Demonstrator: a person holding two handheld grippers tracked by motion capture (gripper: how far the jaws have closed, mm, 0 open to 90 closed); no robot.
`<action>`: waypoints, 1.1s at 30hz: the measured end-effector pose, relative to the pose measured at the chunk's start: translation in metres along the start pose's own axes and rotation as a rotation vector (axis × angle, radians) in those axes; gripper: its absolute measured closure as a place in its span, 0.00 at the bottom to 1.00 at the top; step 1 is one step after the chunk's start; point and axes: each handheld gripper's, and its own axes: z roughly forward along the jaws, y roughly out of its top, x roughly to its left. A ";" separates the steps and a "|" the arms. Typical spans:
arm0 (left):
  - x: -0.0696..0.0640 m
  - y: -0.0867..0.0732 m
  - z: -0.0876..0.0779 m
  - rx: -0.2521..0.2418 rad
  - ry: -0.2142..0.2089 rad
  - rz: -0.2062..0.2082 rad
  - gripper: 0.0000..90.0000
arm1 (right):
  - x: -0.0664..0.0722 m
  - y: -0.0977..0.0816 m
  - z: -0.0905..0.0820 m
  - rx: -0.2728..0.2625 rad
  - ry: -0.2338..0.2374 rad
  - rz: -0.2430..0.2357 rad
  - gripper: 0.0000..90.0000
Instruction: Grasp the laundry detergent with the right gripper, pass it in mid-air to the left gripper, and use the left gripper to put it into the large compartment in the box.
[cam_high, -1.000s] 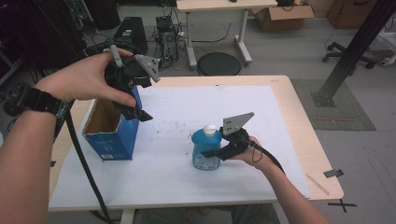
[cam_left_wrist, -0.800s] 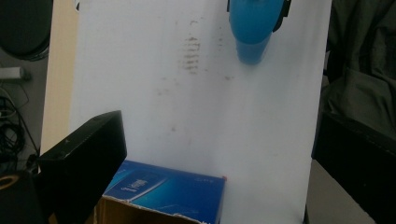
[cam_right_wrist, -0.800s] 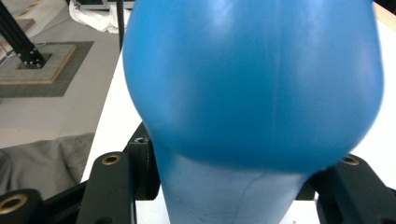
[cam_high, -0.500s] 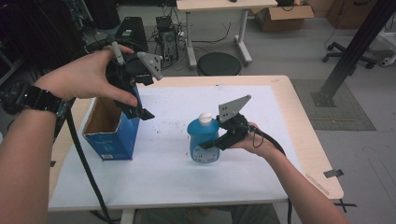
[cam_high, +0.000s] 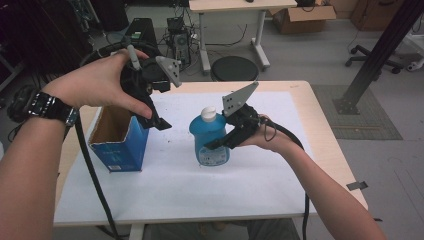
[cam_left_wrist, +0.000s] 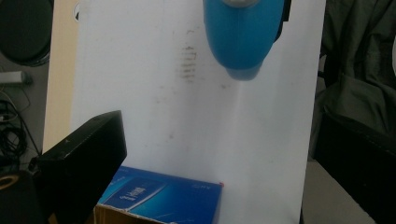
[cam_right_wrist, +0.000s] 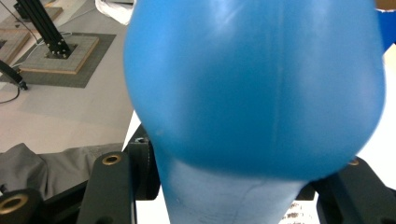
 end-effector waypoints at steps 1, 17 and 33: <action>-0.002 0.002 0.001 0.001 -0.003 -0.005 0.04 | 0.000 0.005 0.001 0.008 0.003 -0.009 0.48; -0.008 0.024 0.020 -0.023 -0.033 0.010 0.04 | 0.003 0.029 0.009 0.003 0.023 -0.035 0.48; -0.009 0.037 0.045 -0.019 -0.069 0.023 0.04 | 0.006 0.030 0.009 0.001 0.016 -0.041 0.48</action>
